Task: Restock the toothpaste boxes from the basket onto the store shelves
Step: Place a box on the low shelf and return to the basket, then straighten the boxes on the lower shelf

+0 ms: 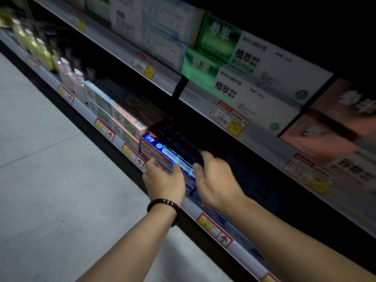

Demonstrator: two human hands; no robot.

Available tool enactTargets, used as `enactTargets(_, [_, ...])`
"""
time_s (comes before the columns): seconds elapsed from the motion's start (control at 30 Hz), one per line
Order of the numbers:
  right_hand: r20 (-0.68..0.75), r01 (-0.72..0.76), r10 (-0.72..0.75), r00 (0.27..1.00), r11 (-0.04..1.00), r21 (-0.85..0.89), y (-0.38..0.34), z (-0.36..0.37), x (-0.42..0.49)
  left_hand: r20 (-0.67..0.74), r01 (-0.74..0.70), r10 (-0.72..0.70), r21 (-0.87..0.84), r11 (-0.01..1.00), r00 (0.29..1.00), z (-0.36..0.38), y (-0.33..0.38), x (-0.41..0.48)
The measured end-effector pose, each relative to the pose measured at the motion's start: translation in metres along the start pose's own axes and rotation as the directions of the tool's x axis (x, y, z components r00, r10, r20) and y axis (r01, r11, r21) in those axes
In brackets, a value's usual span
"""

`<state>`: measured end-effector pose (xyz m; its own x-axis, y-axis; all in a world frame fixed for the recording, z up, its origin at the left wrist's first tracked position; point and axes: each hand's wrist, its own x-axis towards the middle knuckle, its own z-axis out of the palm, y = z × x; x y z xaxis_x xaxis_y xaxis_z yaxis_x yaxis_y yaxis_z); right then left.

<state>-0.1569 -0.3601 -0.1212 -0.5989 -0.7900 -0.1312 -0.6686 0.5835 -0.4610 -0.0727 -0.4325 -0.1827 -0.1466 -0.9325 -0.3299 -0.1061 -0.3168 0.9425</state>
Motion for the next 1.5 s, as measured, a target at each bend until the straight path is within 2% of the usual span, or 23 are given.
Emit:
enactTargets(0.13, [-0.057,0.053,-0.055,0.997,0.998,-0.04,0.003,-0.01,-0.028,-0.002,0.003,-0.003,0.07,0.998,1.0,-0.009,0.011,-0.007])
enactTargets(0.43, [-0.066,-0.026,0.022,0.998,0.998,-0.063,-0.001,-0.051,-0.069,0.111,-0.03,0.002,0.252,0.967,0.994,-0.016,0.056,-0.042])
enactTargets(0.63, [-0.146,-0.036,0.038,0.989,0.999,0.013,-0.008,-0.081,-0.098,0.249,-0.152,0.065,0.352,0.924,0.966,-0.029,0.101,-0.074])
enactTargets(0.83, [-0.209,-0.066,0.076,0.975,0.996,0.055,-0.012,-0.122,-0.133,0.421,-0.299,0.112,0.411,0.861,0.9,-0.023,0.148,-0.108])
enactTargets(1.0, [-0.268,-0.109,0.117,0.956,0.993,0.044,-0.009,-0.157,-0.159,0.488,-0.321,0.117,0.359,0.876,0.865,-0.003,0.183,-0.147])
enactTargets(1.13, [-0.311,-0.139,0.143,0.94,0.99,0.035,-0.003,-0.186,-0.182,0.495,-0.372,0.202,0.272,0.888,0.845,0.011,0.201,-0.174])
enactTargets(1.3, [-0.363,-0.188,0.165,0.917,0.982,-0.028,0.014,-0.213,-0.205,0.475,-0.52,0.372,0.228,0.823,0.798,0.026,0.216,-0.183])
enactTargets(1.5, [-0.456,-0.262,0.182,0.871,0.958,-0.12,0.021,-0.246,-0.227,0.477,-0.557,0.392,0.275,0.783,0.787,0.04,0.224,-0.191])
